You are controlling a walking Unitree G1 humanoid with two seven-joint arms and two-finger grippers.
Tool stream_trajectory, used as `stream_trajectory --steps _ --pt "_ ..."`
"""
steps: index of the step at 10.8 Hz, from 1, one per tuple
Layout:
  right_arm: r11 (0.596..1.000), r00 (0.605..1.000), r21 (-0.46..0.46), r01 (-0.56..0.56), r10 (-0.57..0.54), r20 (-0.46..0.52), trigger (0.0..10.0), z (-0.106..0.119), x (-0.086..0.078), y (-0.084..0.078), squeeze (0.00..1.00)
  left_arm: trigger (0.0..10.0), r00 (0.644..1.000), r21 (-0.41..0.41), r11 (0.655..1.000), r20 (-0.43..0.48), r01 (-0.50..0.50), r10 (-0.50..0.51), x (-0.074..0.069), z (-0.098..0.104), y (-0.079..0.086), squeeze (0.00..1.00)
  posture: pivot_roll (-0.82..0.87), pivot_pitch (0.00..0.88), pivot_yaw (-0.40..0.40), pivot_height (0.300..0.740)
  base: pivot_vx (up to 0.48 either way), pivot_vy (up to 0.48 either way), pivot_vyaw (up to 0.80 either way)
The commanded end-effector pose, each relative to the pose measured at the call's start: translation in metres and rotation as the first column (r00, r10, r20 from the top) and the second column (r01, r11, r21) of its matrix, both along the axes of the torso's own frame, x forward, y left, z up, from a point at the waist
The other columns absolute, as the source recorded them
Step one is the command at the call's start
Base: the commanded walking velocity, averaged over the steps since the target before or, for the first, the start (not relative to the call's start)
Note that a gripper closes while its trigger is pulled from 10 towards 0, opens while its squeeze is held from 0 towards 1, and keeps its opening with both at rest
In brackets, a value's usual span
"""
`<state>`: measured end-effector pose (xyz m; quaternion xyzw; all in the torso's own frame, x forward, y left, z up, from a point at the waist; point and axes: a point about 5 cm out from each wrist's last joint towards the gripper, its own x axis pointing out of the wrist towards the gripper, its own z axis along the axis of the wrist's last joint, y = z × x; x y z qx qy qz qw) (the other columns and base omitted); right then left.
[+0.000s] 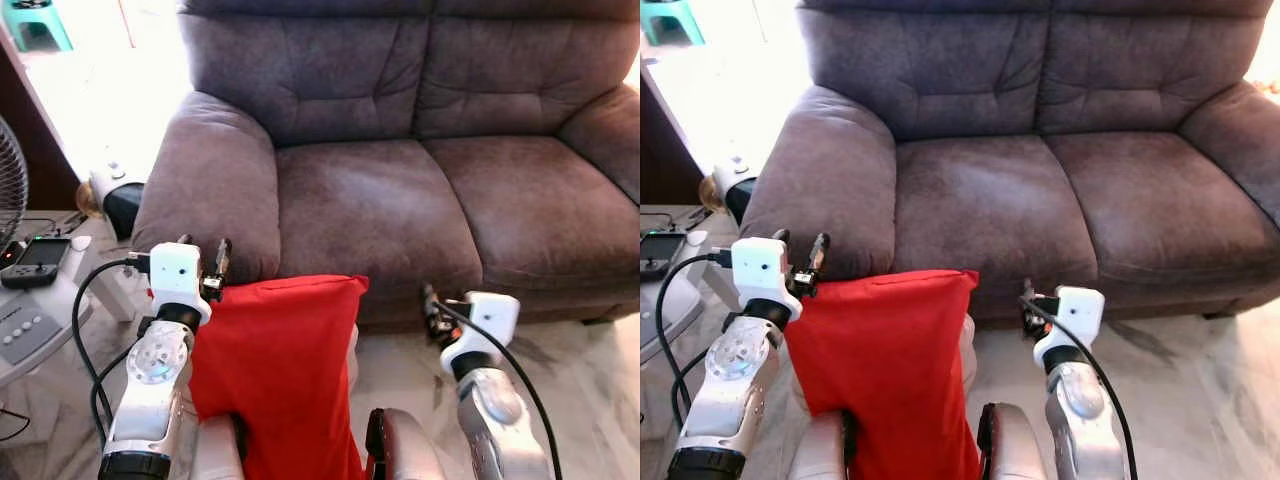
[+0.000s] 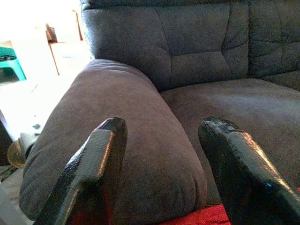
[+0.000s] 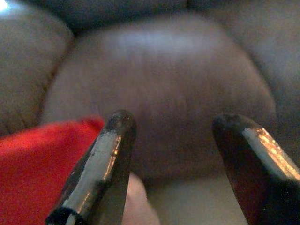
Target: Move the pillow to the sofa from floor
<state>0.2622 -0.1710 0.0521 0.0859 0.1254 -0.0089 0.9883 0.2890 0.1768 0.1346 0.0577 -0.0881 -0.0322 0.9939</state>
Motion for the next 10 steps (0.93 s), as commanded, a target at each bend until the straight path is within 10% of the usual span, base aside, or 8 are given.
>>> stream_trajectory --steps 1,7,10 --pt "0.996 0.999 0.089 0.021 -0.018 -0.031 10.0 -0.004 0.001 -0.002 1.00 10.0 1.000 0.013 1.000 -0.013 -0.008 0.008 -0.001 -0.002 0.001 0.00 0.09 0.072 -0.046 0.592 0.000 0.000 0.00" --pt "0.915 0.982 0.402 -0.022 0.095 -0.162 10.0 -0.009 0.044 0.009 1.00 10.0 1.000 0.014 1.000 -0.003 0.000 0.000 0.006 0.006 0.000 0.00 0.11 0.110 -0.058 0.592 0.000 0.000 0.00" --pt "0.892 0.987 0.452 -0.009 0.079 -0.136 10.0 -0.001 0.065 0.004 1.00 10.0 0.994 0.015 0.999 0.102 -0.036 0.034 0.018 0.049 0.013 0.00 0.13 0.144 -0.072 0.592 0.000 0.000 0.00"
